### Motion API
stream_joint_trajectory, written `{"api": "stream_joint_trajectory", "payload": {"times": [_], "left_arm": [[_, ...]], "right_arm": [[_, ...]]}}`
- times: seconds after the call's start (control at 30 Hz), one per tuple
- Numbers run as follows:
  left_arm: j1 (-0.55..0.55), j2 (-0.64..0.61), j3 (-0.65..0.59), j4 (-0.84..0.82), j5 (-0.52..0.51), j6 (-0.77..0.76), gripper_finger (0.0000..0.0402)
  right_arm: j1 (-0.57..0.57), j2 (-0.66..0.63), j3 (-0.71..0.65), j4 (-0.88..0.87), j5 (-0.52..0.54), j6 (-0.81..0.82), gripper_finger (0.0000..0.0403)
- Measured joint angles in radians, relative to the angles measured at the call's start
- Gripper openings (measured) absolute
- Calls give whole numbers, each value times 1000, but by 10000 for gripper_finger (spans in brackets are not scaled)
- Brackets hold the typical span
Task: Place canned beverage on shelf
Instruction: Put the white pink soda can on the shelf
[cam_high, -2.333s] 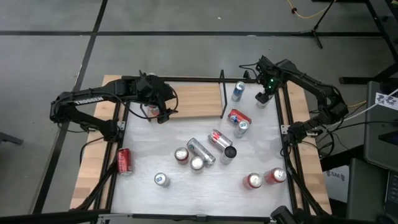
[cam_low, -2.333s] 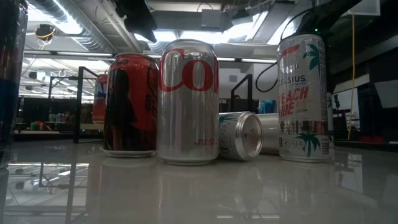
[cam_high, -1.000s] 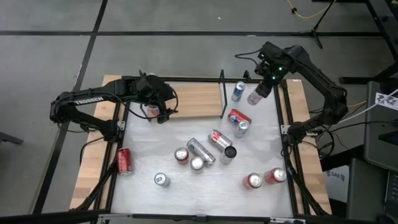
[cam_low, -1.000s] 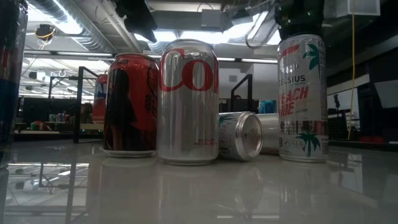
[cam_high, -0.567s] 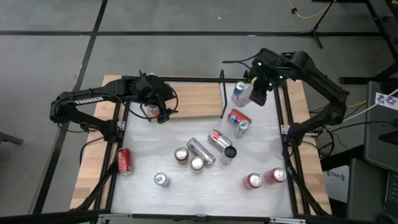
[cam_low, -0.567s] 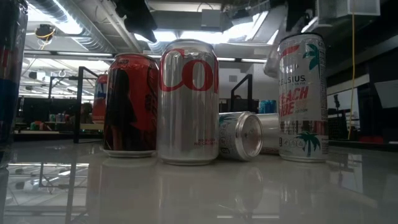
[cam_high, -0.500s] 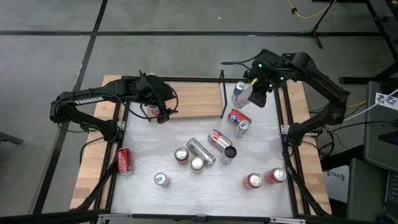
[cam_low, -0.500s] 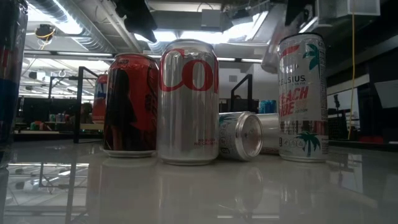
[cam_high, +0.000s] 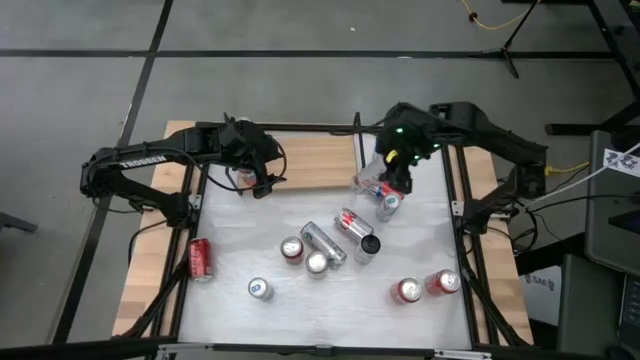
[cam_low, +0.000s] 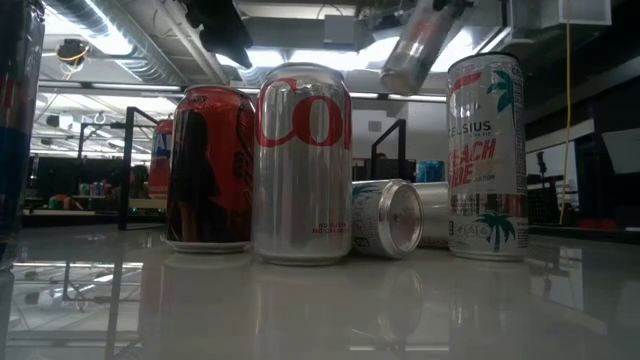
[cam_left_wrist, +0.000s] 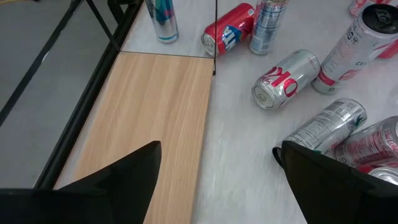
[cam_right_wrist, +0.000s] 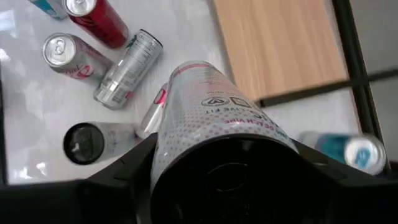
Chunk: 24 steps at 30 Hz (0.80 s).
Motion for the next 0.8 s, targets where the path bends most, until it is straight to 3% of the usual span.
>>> {"api": "stream_joint_trajectory", "payload": {"times": [0.2, 0.6, 0.8], "left_arm": [[0, 0, 0, 0, 0, 0, 322], [0, 0, 0, 0, 0, -1, 322], [0, 0, 0, 0, 0, 0, 322]], "right_arm": [[-4, 85, 13, 53, 2, -109, 250], [-48, 368, 400, -26, 65, -335, 250], [-137, 453, 422, -43, 80, -377, 250]]}}
